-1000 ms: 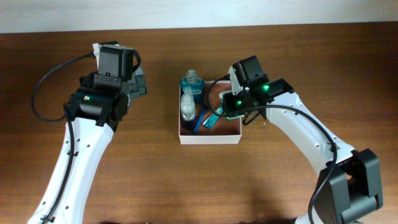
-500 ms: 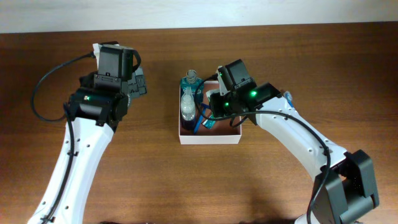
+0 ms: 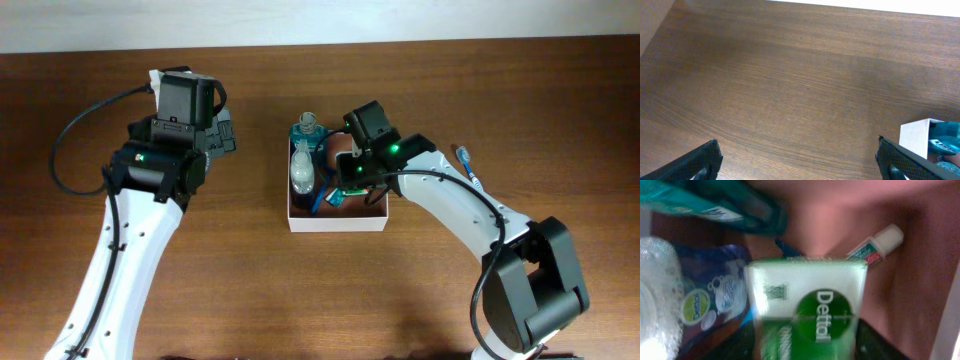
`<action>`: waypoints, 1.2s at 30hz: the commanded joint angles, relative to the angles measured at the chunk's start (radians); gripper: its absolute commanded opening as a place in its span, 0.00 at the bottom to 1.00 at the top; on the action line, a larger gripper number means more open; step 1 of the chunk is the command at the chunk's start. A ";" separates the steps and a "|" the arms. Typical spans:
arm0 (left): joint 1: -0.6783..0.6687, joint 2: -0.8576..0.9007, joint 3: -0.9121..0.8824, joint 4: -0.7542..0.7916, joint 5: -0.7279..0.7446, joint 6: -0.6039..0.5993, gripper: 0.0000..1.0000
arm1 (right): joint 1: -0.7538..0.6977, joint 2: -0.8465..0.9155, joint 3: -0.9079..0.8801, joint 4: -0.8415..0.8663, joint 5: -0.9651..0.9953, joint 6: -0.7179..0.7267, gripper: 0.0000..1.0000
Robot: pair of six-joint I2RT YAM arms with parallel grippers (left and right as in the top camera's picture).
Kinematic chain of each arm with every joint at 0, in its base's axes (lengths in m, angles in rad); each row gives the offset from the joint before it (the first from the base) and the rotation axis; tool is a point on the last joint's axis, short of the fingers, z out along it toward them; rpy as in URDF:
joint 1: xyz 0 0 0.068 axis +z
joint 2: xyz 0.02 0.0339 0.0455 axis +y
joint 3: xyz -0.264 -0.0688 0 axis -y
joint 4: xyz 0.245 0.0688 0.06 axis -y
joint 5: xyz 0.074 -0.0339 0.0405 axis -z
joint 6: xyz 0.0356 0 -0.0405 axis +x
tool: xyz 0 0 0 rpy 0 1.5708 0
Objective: Pack container
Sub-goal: 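Carry the Dettol soap bar with right gripper into the box and release, then move right gripper back to the blue toothbrush and grasp it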
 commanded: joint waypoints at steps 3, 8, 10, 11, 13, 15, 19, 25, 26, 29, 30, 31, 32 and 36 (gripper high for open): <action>0.003 0.005 0.009 0.003 -0.014 0.005 0.99 | 0.002 0.001 0.004 0.031 -0.018 0.002 0.77; 0.003 0.005 0.009 0.003 -0.014 0.005 1.00 | -0.014 -0.026 0.058 -0.006 -0.062 -0.059 0.81; 0.003 0.005 0.009 0.003 -0.014 0.005 0.99 | -0.031 -0.052 0.084 -0.042 -0.060 -0.106 0.84; 0.003 0.005 0.009 0.003 -0.014 0.005 0.99 | -0.040 -0.064 0.095 -0.063 -0.053 -0.121 0.87; 0.003 0.005 0.009 0.003 -0.014 0.005 0.99 | -0.069 -0.093 0.119 -0.127 -0.012 -0.135 0.89; 0.003 0.005 0.009 0.003 -0.014 0.005 0.99 | -0.105 -0.121 0.128 -0.182 0.029 -0.156 0.91; 0.003 0.005 0.009 0.003 -0.014 0.004 0.99 | -0.203 -0.164 0.128 -0.287 0.117 -0.183 0.94; 0.003 0.005 0.009 0.003 -0.014 0.005 0.99 | -0.376 -0.151 0.117 -0.364 0.203 -0.250 0.98; 0.003 0.005 0.009 0.003 -0.014 0.005 0.99 | -0.399 -0.146 0.111 -0.363 0.203 -0.267 0.98; 0.003 0.005 0.009 0.003 -0.014 0.005 0.99 | -0.472 -0.134 0.076 -0.329 0.203 -0.296 0.99; 0.003 0.005 0.009 0.003 -0.014 0.005 0.99 | -0.497 -0.129 0.060 -0.311 0.202 -0.297 1.00; 0.003 0.005 0.009 0.003 -0.014 0.005 0.99 | -0.515 -0.127 0.046 -0.294 0.200 -0.307 1.00; 0.003 0.005 0.009 0.003 -0.014 0.005 0.99 | -0.546 -0.122 0.016 -0.257 0.198 -0.314 1.00; 0.003 0.005 0.009 0.002 -0.014 0.005 0.99 | -0.580 -0.111 -0.049 -0.183 0.187 -0.342 0.99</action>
